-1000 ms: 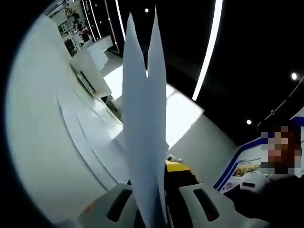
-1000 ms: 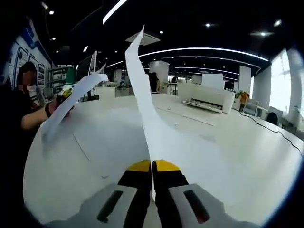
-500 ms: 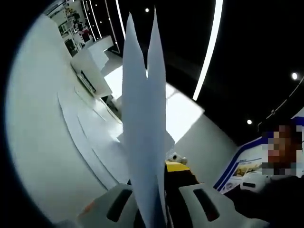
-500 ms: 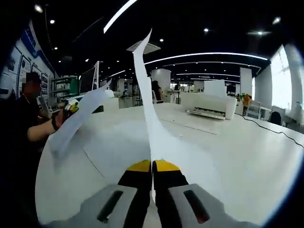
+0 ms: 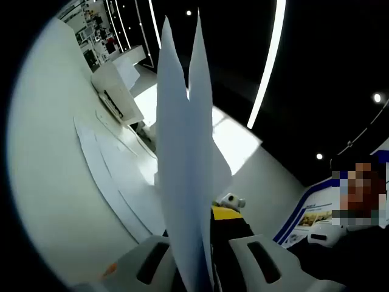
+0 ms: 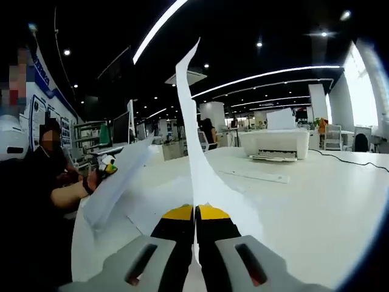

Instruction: Organize the stack of printing papers by aligning and flattening the scattered papers on the table

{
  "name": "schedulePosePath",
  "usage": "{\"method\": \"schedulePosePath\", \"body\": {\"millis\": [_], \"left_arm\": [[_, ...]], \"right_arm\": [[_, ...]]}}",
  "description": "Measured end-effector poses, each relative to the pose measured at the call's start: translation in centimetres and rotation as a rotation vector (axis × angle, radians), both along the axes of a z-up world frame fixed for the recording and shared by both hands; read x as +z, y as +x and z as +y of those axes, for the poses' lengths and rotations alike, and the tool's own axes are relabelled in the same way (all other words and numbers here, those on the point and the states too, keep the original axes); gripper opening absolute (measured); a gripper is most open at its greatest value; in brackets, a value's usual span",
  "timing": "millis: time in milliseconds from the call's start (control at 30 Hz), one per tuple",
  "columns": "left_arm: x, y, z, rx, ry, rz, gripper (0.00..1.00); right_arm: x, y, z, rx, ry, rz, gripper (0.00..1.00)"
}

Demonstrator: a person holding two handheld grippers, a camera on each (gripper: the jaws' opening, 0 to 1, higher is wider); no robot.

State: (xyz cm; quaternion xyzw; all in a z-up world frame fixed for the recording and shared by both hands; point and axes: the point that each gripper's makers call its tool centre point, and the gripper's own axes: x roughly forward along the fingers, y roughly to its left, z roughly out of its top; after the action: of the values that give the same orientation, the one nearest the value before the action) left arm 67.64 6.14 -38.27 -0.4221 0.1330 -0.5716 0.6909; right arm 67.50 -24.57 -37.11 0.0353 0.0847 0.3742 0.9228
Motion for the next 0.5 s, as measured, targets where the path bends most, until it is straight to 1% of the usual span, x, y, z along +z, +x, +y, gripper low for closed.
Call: {"method": "schedulePosePath", "body": {"millis": [67,233,500], "left_arm": [[0.1,-0.2,-0.2,0.000,0.001,0.000,0.06],[0.1,-0.3,-0.3,0.001,0.001,0.001,0.06],[0.1,-0.4,-0.4,0.001,0.001,0.003,0.06]], "right_arm": [[0.5,0.2,-0.4,0.010,0.015,0.002,0.00],[1.5,-0.5,0.2,0.042,0.045,0.006,0.00],[4.0,-1.6,1.0,0.084,0.121,-0.022,0.00]]}}
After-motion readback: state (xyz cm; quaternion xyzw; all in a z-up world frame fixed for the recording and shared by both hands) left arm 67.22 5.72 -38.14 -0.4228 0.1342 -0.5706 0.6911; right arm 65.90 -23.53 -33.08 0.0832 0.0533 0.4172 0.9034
